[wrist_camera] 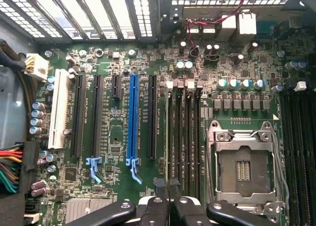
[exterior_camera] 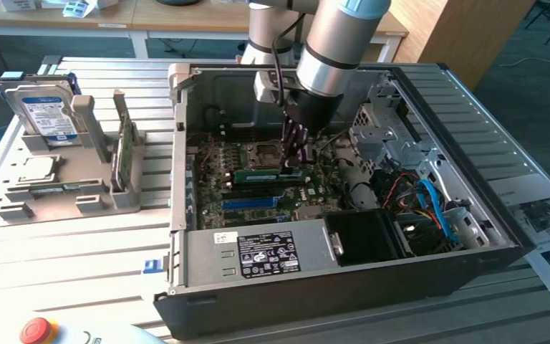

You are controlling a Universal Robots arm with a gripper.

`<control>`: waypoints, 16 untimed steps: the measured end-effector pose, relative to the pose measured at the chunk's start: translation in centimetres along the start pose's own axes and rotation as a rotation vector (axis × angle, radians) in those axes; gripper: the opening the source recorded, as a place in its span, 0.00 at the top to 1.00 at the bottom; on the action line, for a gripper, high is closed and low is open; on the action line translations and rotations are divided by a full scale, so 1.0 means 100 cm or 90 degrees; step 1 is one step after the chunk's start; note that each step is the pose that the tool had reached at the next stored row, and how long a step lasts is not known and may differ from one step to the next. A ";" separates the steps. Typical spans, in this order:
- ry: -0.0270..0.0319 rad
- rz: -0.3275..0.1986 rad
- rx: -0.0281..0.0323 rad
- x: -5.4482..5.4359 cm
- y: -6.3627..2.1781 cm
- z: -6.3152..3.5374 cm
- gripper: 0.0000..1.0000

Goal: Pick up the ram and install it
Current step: 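Insert the ram into the slot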

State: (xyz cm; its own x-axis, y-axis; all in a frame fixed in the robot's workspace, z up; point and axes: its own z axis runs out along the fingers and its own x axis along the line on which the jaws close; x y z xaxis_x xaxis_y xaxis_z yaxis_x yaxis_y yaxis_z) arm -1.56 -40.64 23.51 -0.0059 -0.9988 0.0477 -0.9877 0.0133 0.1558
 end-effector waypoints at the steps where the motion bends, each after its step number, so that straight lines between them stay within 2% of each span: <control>1: 0.0016 -0.001 0.0006 0.000 0.0000 0.0000 0.89; 2: 0.0025 -0.001 0.0008 0.000 0.0000 0.0000 0.89; 7: 0.0026 -0.001 0.0017 0.000 0.0002 0.0000 0.89; 12: 0.0024 -0.001 0.0134 -0.001 0.0015 0.0004 0.89; 16: 0.0024 -0.001 0.0142 -0.001 0.0016 0.0005 0.89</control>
State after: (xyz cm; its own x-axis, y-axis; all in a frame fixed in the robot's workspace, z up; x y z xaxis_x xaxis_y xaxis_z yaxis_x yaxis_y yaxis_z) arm -1.73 -40.52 23.48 -0.0037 -0.9987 0.0511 -0.9910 0.0105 0.1338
